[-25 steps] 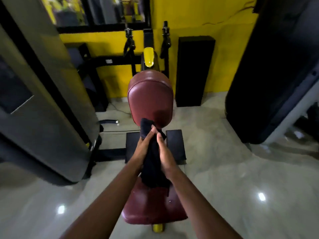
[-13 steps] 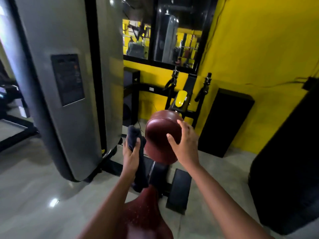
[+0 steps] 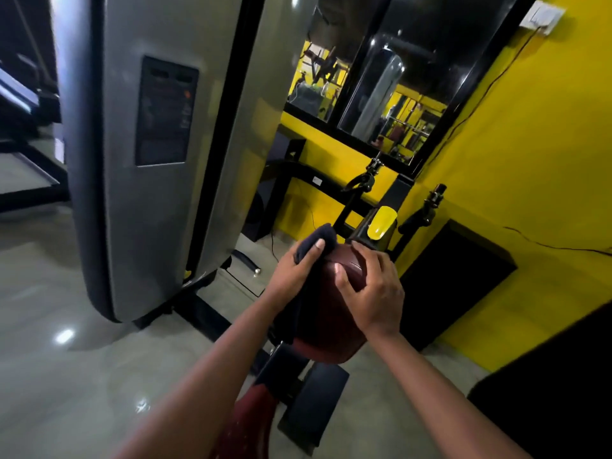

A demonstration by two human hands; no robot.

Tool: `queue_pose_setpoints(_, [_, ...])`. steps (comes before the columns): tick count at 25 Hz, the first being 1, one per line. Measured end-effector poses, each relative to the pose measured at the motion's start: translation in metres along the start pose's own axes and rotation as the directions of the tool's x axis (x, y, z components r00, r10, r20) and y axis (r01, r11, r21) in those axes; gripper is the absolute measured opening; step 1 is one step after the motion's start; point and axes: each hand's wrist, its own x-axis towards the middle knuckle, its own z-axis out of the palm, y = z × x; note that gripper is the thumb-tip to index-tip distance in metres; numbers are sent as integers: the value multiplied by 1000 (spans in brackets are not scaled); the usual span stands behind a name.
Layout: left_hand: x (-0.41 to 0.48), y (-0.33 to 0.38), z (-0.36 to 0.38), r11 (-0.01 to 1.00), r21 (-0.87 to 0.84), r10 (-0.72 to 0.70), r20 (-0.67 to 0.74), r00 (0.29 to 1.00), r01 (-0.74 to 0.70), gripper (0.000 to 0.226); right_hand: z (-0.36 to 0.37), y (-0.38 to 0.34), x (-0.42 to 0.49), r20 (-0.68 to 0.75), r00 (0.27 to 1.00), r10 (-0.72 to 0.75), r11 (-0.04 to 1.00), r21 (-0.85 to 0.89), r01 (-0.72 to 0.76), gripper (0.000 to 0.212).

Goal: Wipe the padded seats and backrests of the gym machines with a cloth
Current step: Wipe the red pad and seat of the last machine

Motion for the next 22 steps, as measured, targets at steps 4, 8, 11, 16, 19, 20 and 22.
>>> queue_pose_setpoints(4, [-21,-37,-2,981,-120,-162,-52,985,155,23,1,-1,-1,-16,1000,7,1000,15,-6,52])
queue_pose_setpoints(8, [-6,-24,-4,990,-122,-74,-5,997,73,40,1,1,0,-28,1000,-10,1000,15,11,52])
queue_pose_setpoints(11, [-1,-34,-3,985,-160,-74,-38,997,66,38,1,0,0,-27,1000,-3,1000,11,3,53])
queue_pose_setpoints(16, [-22,-109,0,883,-398,-300,-68,952,250,75,3,-1,0,-47,999,-3,1000,12,4,53])
queue_pose_setpoints(19, [-34,-131,9,747,-567,-442,-34,896,347,98,3,-1,0,-52,999,-5,1000,7,5,54])
queue_pose_setpoints(20, [-39,-139,14,707,-593,-489,-17,872,385,104,3,0,0,-49,999,-5,1000,7,5,55])
queue_pose_setpoints(22, [-49,-147,21,651,-631,-530,21,848,422,109,3,1,0,-44,999,-11,1000,2,11,56])
